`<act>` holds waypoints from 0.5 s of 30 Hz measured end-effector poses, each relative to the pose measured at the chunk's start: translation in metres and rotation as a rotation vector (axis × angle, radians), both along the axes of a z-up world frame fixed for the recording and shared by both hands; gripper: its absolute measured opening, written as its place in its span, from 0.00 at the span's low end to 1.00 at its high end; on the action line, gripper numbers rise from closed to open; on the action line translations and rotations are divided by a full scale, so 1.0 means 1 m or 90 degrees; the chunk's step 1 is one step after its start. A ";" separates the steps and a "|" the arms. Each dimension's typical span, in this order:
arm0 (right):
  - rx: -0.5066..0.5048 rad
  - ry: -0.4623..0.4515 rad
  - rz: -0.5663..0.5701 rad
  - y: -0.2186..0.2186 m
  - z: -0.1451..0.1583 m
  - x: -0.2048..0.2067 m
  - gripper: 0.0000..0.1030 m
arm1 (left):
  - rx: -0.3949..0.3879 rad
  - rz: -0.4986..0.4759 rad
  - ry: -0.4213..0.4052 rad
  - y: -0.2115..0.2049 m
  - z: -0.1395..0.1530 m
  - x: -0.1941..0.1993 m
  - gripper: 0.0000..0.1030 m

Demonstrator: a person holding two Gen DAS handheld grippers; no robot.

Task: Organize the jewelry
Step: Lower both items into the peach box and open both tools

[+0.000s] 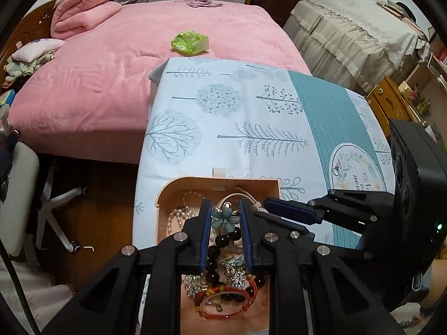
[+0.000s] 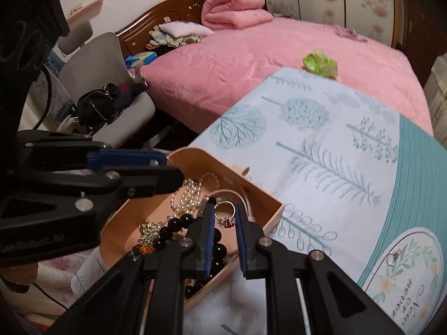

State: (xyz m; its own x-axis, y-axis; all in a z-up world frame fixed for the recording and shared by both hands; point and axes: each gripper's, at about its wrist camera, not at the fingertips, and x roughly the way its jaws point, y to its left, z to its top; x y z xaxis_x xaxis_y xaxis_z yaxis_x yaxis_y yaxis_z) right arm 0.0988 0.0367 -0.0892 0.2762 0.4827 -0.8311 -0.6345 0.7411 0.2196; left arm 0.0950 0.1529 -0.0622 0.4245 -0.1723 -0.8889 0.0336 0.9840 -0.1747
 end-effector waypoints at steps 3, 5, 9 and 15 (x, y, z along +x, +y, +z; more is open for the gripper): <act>0.007 0.001 -0.011 -0.008 -0.001 -0.002 0.15 | -0.002 -0.007 0.004 -0.004 -0.003 0.002 0.17; 0.016 0.002 -0.011 -0.013 0.000 -0.004 0.16 | 0.000 -0.013 0.007 -0.007 -0.006 0.003 0.17; 0.019 -0.003 -0.028 -0.024 0.004 -0.010 0.16 | 0.002 -0.020 0.018 -0.012 -0.011 0.006 0.17; 0.012 0.002 -0.068 -0.053 0.002 -0.015 0.16 | 0.027 -0.019 0.023 -0.017 -0.015 0.007 0.26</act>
